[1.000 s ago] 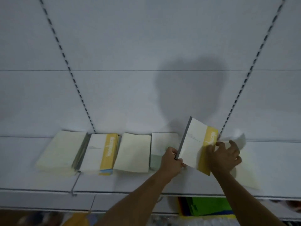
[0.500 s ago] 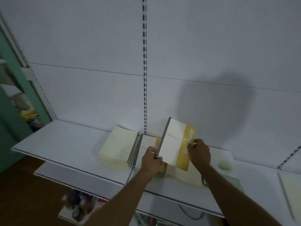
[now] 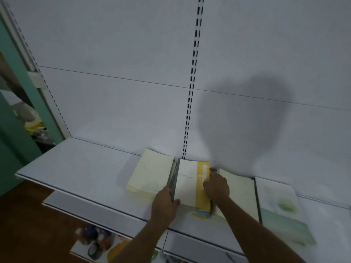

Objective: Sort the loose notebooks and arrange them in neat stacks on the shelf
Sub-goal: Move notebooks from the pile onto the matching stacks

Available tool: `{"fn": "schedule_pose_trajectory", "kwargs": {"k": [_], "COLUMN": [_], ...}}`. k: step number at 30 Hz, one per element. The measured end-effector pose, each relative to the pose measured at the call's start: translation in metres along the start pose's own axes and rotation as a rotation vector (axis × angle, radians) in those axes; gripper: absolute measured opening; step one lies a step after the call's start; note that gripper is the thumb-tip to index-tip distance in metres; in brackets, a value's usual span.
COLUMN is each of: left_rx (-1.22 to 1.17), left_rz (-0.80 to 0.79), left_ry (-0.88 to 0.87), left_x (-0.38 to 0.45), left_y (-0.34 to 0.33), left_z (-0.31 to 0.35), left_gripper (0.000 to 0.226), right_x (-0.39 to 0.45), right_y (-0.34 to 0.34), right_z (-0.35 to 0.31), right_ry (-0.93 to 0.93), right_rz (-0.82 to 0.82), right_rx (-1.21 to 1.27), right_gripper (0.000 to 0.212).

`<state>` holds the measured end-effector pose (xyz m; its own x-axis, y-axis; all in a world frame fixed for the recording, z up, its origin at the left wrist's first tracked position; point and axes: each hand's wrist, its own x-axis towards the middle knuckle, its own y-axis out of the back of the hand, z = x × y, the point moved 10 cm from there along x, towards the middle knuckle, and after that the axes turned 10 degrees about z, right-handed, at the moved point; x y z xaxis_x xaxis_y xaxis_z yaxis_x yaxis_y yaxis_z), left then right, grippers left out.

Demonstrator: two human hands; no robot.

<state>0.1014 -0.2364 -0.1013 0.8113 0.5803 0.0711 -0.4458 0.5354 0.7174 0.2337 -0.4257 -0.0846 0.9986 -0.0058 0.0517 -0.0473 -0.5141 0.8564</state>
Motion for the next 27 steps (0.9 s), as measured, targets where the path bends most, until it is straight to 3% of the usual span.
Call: {"fn": "schedule_pose_trajectory", "kwargs": {"k": [7, 12, 16, 19, 27], "left_rx": [0.01, 0.021, 0.156, 0.103, -0.088], "left_rz": [0.011, 0.014, 0.149, 0.253, 0.001], "left_ry": [-0.003, -0.007, -0.006, -0.093, -0.25], "left_x": [0.0, -0.005, -0.013, -0.02, -0.067], "left_y": [-0.002, -0.004, 0.009, 0.011, -0.094], "left_z": [-0.01, -0.004, 0.016, 0.058, 0.194], "left_gripper": [0.036, 0.039, 0.046, 0.034, 0.014], "right_x": [-0.006, -0.009, -0.01, -0.009, 0.01], "right_y": [-0.015, -0.01, 0.003, 0.022, 0.126], "right_z": [-0.001, -0.002, 0.001, 0.024, 0.162], "right_ry": [0.033, 0.035, 0.11, 0.113, -0.073], "right_rz": [-0.032, -0.02, -0.005, 0.032, 0.207], "right_rx": [-0.155, -0.05, -0.03, -0.029, -0.002], "right_gripper": [0.038, 0.036, 0.035, 0.03, 0.026]}}
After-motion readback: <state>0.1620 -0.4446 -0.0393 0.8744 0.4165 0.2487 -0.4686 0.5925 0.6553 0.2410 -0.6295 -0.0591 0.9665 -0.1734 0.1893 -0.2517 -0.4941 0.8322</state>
